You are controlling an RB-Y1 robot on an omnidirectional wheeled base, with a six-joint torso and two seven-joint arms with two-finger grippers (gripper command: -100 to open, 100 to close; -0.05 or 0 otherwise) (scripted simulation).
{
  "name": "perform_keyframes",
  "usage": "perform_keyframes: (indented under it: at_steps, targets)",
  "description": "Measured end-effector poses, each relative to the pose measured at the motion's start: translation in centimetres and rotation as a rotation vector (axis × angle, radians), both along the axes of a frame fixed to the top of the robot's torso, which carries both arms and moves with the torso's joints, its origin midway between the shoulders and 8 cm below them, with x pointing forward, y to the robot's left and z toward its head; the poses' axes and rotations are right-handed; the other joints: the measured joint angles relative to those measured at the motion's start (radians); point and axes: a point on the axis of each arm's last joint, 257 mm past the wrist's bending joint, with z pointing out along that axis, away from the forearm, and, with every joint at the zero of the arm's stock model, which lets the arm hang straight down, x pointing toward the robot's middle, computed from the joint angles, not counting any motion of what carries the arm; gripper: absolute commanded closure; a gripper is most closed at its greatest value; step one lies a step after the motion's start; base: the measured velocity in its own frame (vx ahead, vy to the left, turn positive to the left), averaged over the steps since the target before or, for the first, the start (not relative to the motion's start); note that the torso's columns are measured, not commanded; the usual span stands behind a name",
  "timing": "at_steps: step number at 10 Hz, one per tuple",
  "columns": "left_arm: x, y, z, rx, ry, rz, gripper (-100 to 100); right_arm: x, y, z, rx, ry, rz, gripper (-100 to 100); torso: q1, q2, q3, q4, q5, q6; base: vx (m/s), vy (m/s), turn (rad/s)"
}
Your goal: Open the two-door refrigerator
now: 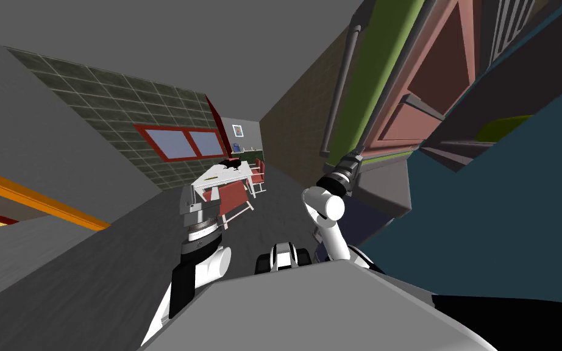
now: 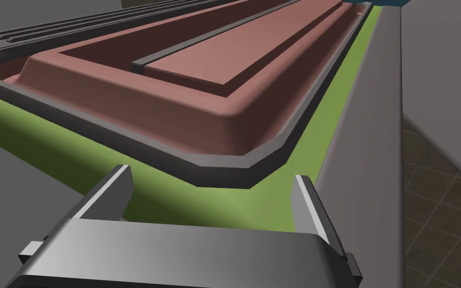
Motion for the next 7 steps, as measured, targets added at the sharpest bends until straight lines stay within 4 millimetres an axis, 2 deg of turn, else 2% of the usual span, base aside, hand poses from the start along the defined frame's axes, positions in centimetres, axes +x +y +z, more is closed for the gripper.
perform_keyframes:
  at_steps: [2,3,6,7]
  targets:
    - [0.0,0.0,0.0,0.000,0.000,0.000,0,0.7,0.5,-1.4,0.087,0.006,0.043,-100,0.023,0.009,0.006,0.006,0.011,-0.003,0.020,-0.057,0.059]
    - [0.0,0.0,0.0,0.000,0.000,0.000,0,1.1,0.8,-2.0,0.116,0.007,0.057,-100,0.027,0.012,0.007,0.007,0.012,-0.003,0.007,-0.014,0.009]
    - [0.0,0.0,0.0,0.000,0.000,0.000,0,1.2,1.0,-1.4,0.124,0.004,0.063,-100,0.017,0.008,0.005,0.005,0.009,-0.003,0.038,-0.074,-0.015]
    - [0.0,0.0,0.0,0.000,0.000,0.000,0,1.2,1.0,-1.3,0.124,0.006,0.063,100,0.021,0.009,0.005,0.006,0.010,-0.003,-0.021,0.064,0.033]
